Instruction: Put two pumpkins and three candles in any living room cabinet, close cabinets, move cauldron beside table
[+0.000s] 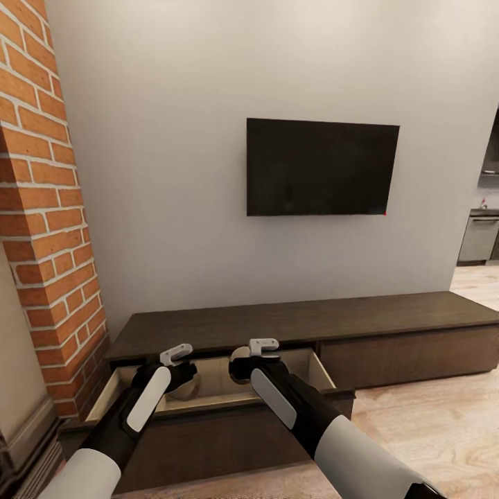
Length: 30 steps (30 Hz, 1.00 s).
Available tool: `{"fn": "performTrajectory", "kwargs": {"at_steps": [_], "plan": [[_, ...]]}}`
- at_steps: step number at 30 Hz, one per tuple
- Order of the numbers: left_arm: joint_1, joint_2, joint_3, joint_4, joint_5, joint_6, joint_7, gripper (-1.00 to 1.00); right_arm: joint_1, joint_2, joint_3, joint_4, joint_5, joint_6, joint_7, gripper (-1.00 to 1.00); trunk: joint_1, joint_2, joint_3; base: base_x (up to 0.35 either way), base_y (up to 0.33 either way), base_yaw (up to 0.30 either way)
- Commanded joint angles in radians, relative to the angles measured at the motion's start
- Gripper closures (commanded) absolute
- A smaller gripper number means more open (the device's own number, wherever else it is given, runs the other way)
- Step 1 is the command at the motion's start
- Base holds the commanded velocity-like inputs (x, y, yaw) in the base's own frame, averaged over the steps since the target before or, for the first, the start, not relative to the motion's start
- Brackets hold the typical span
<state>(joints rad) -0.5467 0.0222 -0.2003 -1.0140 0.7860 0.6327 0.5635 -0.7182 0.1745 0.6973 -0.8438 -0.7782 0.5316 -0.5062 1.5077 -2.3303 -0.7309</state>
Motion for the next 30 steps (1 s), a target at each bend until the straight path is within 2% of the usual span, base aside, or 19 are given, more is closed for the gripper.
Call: {"fn": "performTrajectory", "kwargs": {"at_steps": [1,5,10,15,30], "plan": [[-0.001,0.002,-0.004,-0.001,0.010,-0.001,0.010,1.00,-0.001,0.000,0.002,-0.001,-0.007,0.001,-0.009,1.00,0.004,-0.008,-0.004,0.000,0.000,0.043],[-0.001,0.001,-0.004,-0.001,0.010,-0.001,0.010,1.00,-0.001,0.000,0.002,-0.001,-0.007,0.001,-0.009,1.00,0.019,-0.036,-0.017,0.000,0.000,0.182],[-0.001,0.001,-0.004,-0.001,0.010,-0.001,0.010,1.00,-0.001,0.000,0.002,-0.001,-0.007,0.000,-0.008,1.00,0.019,-0.036,-0.017,0.000,0.000,0.167],[-0.001,-0.001,-0.004,-0.001,0.010,-0.001,0.010,1.00,-0.001,0.000,0.002,-0.003,-0.007,-0.001,-0.008,1.00,0.019,-0.036,-0.017,0.016,0.000,0.017],[-0.001,0.001,-0.004,-0.008,0.010,-0.001,0.009,1.00,-0.001,0.000,0.004,-0.016,-0.007,0.000,-0.008,1.00,0.019,-0.036,-0.017,0.134,0.007,0.001]]}}
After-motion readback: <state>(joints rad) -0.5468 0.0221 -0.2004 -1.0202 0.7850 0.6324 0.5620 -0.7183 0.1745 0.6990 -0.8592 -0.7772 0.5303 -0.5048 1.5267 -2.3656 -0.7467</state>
